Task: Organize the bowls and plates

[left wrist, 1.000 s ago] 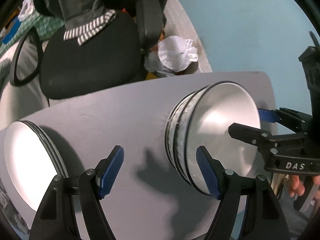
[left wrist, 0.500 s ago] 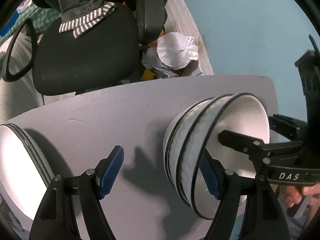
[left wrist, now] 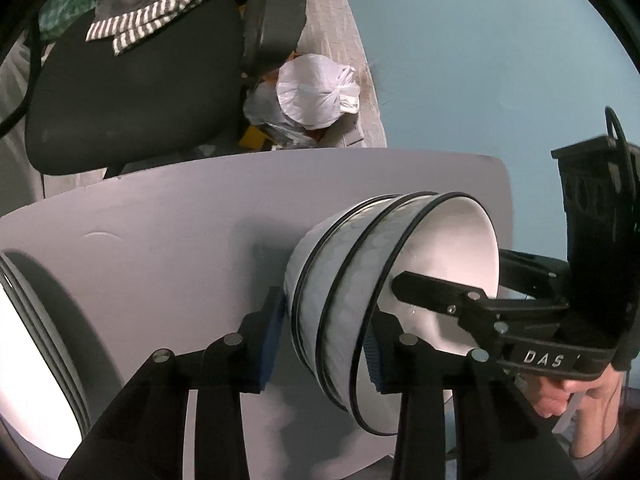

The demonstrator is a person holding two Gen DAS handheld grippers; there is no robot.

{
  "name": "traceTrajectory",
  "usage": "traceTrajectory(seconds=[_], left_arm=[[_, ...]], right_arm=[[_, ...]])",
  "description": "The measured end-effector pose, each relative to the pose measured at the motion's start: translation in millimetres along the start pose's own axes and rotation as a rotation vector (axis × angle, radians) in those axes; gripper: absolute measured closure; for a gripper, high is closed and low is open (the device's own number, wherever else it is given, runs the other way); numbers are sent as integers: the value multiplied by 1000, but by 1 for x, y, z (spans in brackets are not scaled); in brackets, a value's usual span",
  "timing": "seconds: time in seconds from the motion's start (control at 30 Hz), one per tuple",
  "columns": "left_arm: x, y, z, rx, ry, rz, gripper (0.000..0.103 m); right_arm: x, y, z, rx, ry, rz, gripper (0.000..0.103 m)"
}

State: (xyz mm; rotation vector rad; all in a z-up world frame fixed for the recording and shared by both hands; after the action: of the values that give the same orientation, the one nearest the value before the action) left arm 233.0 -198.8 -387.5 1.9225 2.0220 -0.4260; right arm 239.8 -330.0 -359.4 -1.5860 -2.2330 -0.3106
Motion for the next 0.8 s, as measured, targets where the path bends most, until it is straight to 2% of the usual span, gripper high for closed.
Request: traceTrajectory(seconds=[0.2,0.33,0.57,0.73,0.8], left_arm=[[2,2,-3,6,-9,8,73],[4,4,-4,26,-16,14,73],[10,8,-3,53,-48,-27,71],[7,3,-8,32,-2,1,74],[11,-1,-9,36,8,-5,75]], right_arm=[[-1,1,-1,0,11,-2,69],[-3,0,-5,0,-1,-28,79],[0,-1,-4,0,-20,-66,79],[5,-1,-4,-16,-66,-50,79],[4,-1,-6,-21,-57,-32,81]])
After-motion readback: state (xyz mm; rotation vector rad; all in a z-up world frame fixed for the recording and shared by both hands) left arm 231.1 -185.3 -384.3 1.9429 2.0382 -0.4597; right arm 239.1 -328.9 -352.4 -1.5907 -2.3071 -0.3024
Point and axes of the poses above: each gripper's, at about its wrist camera, not at the fingertips, and z roughly the way its jaws point, x to its left, y to its top, the point moved 5 cm from there along z, roughly the way its jaws point
